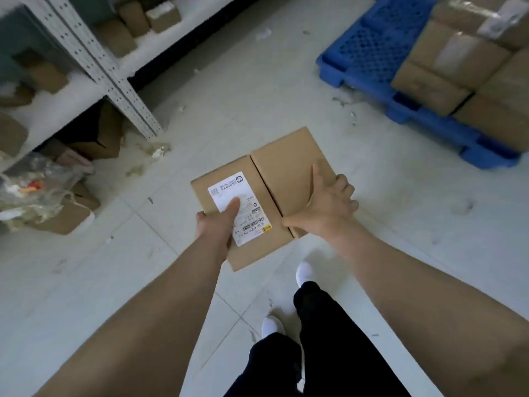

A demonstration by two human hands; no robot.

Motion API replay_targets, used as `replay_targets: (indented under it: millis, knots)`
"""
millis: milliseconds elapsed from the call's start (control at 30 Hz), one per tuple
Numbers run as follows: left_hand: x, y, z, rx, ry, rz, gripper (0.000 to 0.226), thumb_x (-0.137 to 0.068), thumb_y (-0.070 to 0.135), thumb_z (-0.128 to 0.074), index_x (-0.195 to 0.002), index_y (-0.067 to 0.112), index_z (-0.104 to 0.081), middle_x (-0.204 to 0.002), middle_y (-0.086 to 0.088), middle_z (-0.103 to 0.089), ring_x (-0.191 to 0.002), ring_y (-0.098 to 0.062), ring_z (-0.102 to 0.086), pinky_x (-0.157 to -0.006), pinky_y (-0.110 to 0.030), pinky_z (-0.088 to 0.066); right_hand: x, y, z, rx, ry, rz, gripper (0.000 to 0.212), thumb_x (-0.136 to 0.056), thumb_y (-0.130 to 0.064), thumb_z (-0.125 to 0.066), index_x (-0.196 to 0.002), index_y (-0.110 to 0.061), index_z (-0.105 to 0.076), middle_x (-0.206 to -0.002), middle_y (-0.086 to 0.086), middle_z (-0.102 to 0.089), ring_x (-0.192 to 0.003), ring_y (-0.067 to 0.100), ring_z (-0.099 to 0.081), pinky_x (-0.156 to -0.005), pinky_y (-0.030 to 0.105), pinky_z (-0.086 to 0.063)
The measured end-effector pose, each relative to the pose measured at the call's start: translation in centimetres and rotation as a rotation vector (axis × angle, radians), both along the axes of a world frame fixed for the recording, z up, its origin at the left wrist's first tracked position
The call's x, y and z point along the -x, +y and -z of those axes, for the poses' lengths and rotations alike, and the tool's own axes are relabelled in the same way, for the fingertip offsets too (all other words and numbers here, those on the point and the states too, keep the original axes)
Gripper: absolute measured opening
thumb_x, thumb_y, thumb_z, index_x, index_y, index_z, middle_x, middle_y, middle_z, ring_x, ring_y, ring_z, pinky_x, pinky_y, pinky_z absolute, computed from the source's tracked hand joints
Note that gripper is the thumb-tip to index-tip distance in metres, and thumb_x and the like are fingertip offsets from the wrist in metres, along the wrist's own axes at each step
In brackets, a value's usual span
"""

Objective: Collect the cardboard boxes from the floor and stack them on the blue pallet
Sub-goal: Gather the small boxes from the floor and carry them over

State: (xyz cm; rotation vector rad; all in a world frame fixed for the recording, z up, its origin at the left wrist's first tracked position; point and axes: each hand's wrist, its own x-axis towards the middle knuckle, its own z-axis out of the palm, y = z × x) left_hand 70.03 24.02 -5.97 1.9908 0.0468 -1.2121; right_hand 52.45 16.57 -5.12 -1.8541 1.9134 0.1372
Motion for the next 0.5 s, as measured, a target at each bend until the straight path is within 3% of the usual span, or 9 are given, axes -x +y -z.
replay_targets:
  millis: [100, 200, 333, 367, 500]
  knots:
    - [4.0, -1.9, -3.3, 0.039, 0.005, 0.166, 0.058, -0.078, 0.047, -0.076, -0.117, 0.023, -0.041, -0.094, 0.001, -0.067, -0.074, -0.019, -0.067, -0.062, -0.033, -0.055, 4.9, 0.7, -3.4, 0.07, 0.009, 0.146, 0.137, -0.034, -0.064, -0.077, -0.146, -0.038, -0.003, -0.128, 0.013, -0.026, -0.114, 0.03, -0.031, -0.088, 0.044, -0.034]
    - [9.0, -3.6, -5.6, 0.078, 0.005, 0.331, 0.057, -0.08, 0.043, -0.076, -0.12, 0.023, -0.041, -0.093, 0.004, -0.066, -0.07, -0.015, -0.065, -0.049, -0.028, -0.051, 10.4, 1.5, -6.1, 0.097, 0.022, 0.288, 0.137, -0.034, -0.064, -0.078, -0.145, -0.039, -0.002, -0.129, 0.013, -0.026, -0.116, 0.031, -0.031, -0.091, 0.045, -0.033]
    - [16.5, -6.1, -7.9, 0.122, -0.029, 0.538, 0.083, -0.074, 0.052, -0.077, -0.137, 0.018, -0.037, -0.086, 0.005, -0.064, -0.075, -0.019, -0.066, -0.074, -0.039, -0.056, 18.2, 1.9, -9.1, 0.117, 0.017, 0.448, 0.139, -0.036, -0.066, -0.08, -0.146, -0.039, 0.001, -0.135, 0.015, -0.023, -0.122, 0.033, -0.029, -0.095, 0.048, -0.032]
    - [18.5, -6.8, -8.4, 0.141, -0.028, 0.588, 0.088, -0.073, 0.053, -0.076, -0.141, 0.017, -0.034, -0.087, 0.004, -0.066, -0.076, -0.019, -0.067, -0.075, -0.039, -0.056, 20.4, 2.0, -9.7, 0.126, 0.019, 0.488, 0.14, -0.036, -0.067, -0.08, -0.147, -0.04, 0.001, -0.136, 0.016, -0.023, -0.122, 0.033, -0.028, -0.096, 0.049, -0.032]
    - [27.2, -9.4, -10.1, 0.214, 0.029, 0.709, 0.094, -0.053, 0.06, -0.08, -0.132, 0.025, -0.043, -0.09, 0.003, -0.075, -0.078, -0.022, -0.073, -0.081, -0.047, -0.056, 29.2, 2.0, -12.0, 0.149, 0.037, 0.616, 0.141, -0.039, -0.068, -0.08, -0.148, -0.038, 0.004, -0.137, 0.016, -0.023, -0.123, 0.033, -0.028, -0.095, 0.048, -0.033]
